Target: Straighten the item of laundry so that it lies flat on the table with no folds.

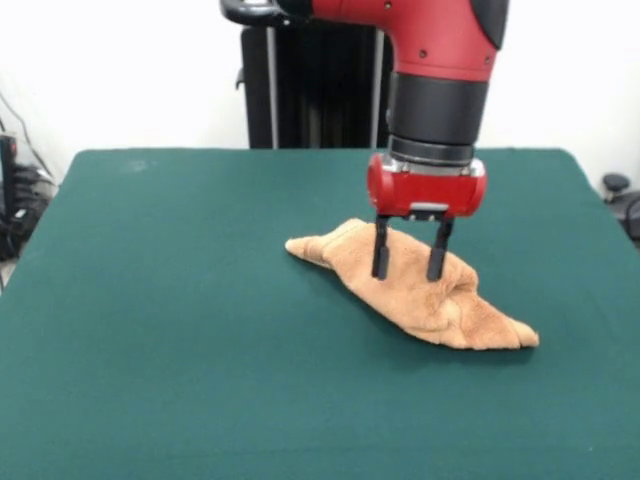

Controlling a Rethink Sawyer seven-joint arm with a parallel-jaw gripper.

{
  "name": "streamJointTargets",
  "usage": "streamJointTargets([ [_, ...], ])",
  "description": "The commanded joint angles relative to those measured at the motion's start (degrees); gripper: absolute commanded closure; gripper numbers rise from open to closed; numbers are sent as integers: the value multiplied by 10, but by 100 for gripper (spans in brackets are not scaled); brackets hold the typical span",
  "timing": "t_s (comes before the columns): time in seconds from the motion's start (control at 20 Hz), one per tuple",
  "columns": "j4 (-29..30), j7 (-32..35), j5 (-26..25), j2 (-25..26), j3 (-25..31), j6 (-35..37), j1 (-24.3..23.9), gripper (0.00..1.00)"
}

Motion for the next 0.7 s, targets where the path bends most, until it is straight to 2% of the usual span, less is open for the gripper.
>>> streamJointTargets([
  [0.05,54,105,42,12,78,67,25,0],
  [0.7,54,101,50,19,48,55,38,0],
])
